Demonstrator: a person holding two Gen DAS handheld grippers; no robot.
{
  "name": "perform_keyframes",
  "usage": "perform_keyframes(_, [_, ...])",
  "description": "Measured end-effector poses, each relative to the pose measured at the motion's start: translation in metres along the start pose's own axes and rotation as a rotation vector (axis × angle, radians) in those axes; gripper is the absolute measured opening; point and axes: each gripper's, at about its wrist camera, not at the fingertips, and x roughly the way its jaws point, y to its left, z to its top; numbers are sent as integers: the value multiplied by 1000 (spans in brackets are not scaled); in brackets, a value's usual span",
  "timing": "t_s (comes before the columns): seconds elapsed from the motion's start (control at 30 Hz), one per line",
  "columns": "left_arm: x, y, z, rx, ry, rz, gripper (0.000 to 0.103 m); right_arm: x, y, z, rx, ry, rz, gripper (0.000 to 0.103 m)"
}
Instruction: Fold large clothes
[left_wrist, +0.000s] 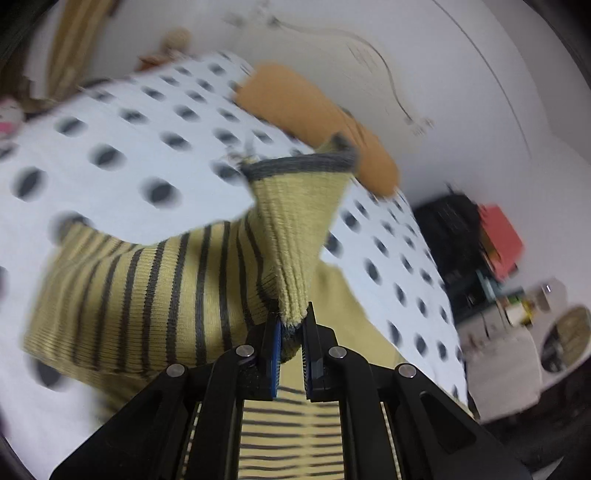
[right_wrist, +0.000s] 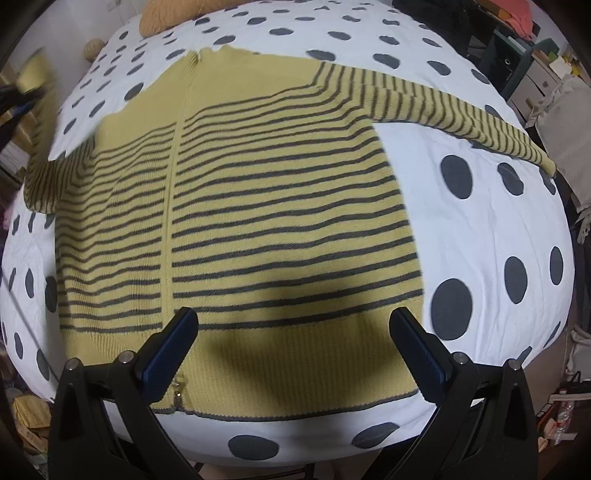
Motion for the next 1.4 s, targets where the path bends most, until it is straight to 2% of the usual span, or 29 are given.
perform_keyframes(0.07, [44, -33, -24, 13, 71, -31, 8, -5, -19, 2, 29, -20, 3, 103])
perform_keyframes(0.1, [80, -59, -45, 36, 126, -39, 8, -6, -29, 3, 46, -24, 4, 103])
perform_keyframes(0.17, [121, -86, -70, 67, 192, -23, 8, -9, -51, 5, 89, -32, 6, 103])
perform_keyframes(0.27, [192, -121, -127, 145, 328, 45, 9, -9, -79, 6, 147, -40, 7, 103])
perform_keyframes(0.3, [206, -124, -139, 164, 363, 69, 13, -8, -86, 6, 164, -42, 6, 103])
perform_keyframes(0.33, [217, -129, -153, 190, 398, 100, 23, -6, -94, 7, 183, -43, 11, 103])
perform_keyframes(0.37, [218, -123, -155, 199, 392, 107, 28, -5, -101, 8, 200, -44, 21, 103])
perform_keyframes(0.4, [208, -126, -154, 205, 372, 73, 34, -2, -108, 12, 216, -47, 38, 103])
perform_keyframes(0.43, [197, -124, -150, 189, 380, 26, 48, -1, -113, 16, 225, -50, 52, 103])
perform_keyframes(0.47, [189, -122, -144, 171, 384, -1, 55, 1, -117, 22, 232, -59, 70, 103])
perform_keyframes(0.53, [149, -108, -124, 138, 309, -36, 59, 7, -124, 41, 244, -80, 161, 103])
perform_keyframes(0.57, [120, -94, -110, 142, 235, 0, 74, 10, -124, 50, 252, -91, 214, 103])
perform_keyframes(0.63, [88, -72, -93, 149, 156, 105, 91, 22, -117, 78, 274, -117, 342, 103])
perform_keyframes(0.7, [57, -35, -78, 147, 99, 216, 91, 43, -101, 115, 259, -120, 457, 103])
perform_keyframes(0.77, [44, -6, -71, 142, 112, 302, 91, 66, -87, 149, 252, -115, 510, 100])
perform_keyframes(0.83, [28, 34, -65, 103, 120, 383, 90, 87, -72, 180, 244, -124, 477, 94])
perform_keyframes(0.87, [21, 48, -70, 87, 121, 396, 90, 98, -65, 195, 235, -126, 464, 84])
perform_keyframes(0.9, [11, 66, -69, 58, 118, 408, 90, 105, -59, 207, 231, -129, 458, 79])
perform_keyframes(0.97, [-5, 93, -66, 30, 111, 429, 90, 126, -48, 230, 225, -99, 448, 75])
perform_keyframes(1.03, [-13, 108, -73, 24, 113, 463, 90, 145, -45, 241, 227, -60, 415, 60])
perform_keyframes(1.07, [-16, 116, -75, 20, 117, 472, 90, 154, -42, 244, 215, -39, 395, 47])
perform_keyframes(1.1, [-16, 126, -78, 10, 130, 483, 90, 161, -40, 247, 206, -28, 368, 21])
perform_keyframes(1.13, [-18, 135, -77, 0, 138, 486, 90, 160, -39, 245, 198, -34, 369, 11])
perform_keyframes(1.27, [-17, 149, -70, -4, 140, 486, 90, 129, -47, 240, 140, -133, 425, 11])
perform_keyframes(1.33, [-14, 151, -58, 14, 126, 473, 90, 119, -53, 238, 100, -165, 345, 11])
perform_keyframes(1.4, [-1, 142, -39, 62, 109, 445, 90, 131, -61, 239, 98, -134, 261, 11])
